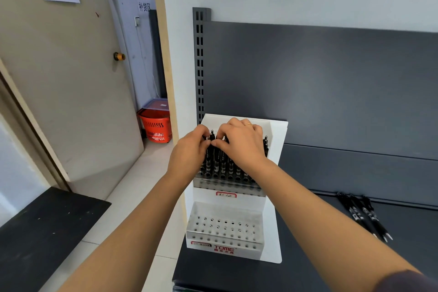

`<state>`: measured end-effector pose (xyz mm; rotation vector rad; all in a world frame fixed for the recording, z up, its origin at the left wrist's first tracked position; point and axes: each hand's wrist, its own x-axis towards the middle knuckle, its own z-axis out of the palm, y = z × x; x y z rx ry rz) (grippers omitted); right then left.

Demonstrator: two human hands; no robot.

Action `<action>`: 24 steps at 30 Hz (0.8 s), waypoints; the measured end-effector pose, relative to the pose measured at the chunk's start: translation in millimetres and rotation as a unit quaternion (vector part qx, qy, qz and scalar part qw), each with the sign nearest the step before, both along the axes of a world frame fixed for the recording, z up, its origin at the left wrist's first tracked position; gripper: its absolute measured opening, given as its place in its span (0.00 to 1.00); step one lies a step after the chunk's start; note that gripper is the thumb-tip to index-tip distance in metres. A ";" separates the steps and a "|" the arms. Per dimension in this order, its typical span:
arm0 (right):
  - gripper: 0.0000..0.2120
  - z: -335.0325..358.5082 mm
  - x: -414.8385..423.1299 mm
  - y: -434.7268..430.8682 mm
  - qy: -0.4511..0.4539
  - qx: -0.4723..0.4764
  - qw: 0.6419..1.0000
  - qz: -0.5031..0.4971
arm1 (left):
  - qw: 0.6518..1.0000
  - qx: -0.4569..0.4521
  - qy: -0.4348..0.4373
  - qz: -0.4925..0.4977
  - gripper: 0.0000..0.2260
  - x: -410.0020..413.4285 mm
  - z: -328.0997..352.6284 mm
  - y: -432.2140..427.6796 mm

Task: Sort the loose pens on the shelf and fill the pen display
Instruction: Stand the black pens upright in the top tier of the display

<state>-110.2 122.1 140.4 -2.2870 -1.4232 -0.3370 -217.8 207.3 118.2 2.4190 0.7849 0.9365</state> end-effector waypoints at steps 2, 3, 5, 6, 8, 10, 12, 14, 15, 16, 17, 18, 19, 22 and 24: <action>0.12 0.1 -1.2 0.3 -0.010 0.001 1.000 0.005 | 1.000 0.003 -0.003 -0.006 0.03 -0.9 0.5 0.0; 0.12 1.2 -1.1 0.1 -0.010 -0.004 1.000 0.014 | 1.000 0.004 -0.002 -0.009 0.03 -0.7 1.2 0.6; 0.12 3.5 0.9 -1.3 -0.003 -0.019 0.999 0.030 | 1.000 0.000 0.002 -0.020 0.03 0.1 2.6 2.3; 0.11 4.0 2.5 -1.8 -0.003 -0.025 0.999 0.032 | 1.000 -0.005 0.005 -0.025 0.03 0.5 2.7 3.1; 0.10 3.0 3.6 -1.9 -0.015 -0.027 0.999 0.026 | 1.000 -0.014 0.010 -0.025 0.04 0.4 3.0 3.8; 0.11 1.7 1.8 -1.2 -0.026 -0.017 0.999 0.021 | 1.000 -0.012 0.001 -0.012 0.05 0.5 4.3 3.1; 0.11 0.9 0.9 -1.7 -0.023 0.004 0.999 0.027 | 1.000 0.015 -0.022 0.007 0.06 2.1 7.7 -0.4; 0.11 1.3 3.5 -6.4 -0.015 0.042 0.999 0.029 | 0.997 0.062 -0.040 0.015 0.06 6.1 13.1 -7.0; 0.11 2.1 6.5 -10.4 -0.014 0.068 0.997 0.024 | 0.995 0.085 -0.046 0.010 0.05 9.2 16.1 -11.1; 0.10 2.9 11.9 -16.4 -0.014 0.094 0.995 0.015 | 0.993 0.102 -0.051 0.000 0.05 14.7 18.8 -16.1; 0.10 4.2 17.5 -23.3 -0.009 0.115 0.993 0.005 | 0.992 0.117 -0.052 -0.011 0.05 20.4 21.2 -21.4; 0.09 4.9 23.4 -30.3 -0.001 0.129 0.992 -0.007 | 0.990 0.130 -0.050 -0.022 0.05 26.3 22.9 -26.6; 0.08 4.8 31.7 -39.9 0.008 0.139 0.990 -0.020 | 0.988 0.144 -0.049 -0.034 0.04 34.7 24.0 -33.4; 0.08 -4.6 60.8 -74.1 0.041 0.159 0.985 -0.052 | 0.979 0.181 -0.048 -0.077 0.04 62.0 22.8 -59.2; 0.08 -16.4 82.8 -100.5 0.066 0.146 0.984 -0.074 | 0.974 0.190 -0.038 -0.114 0.04 83.5 19.8 -80.3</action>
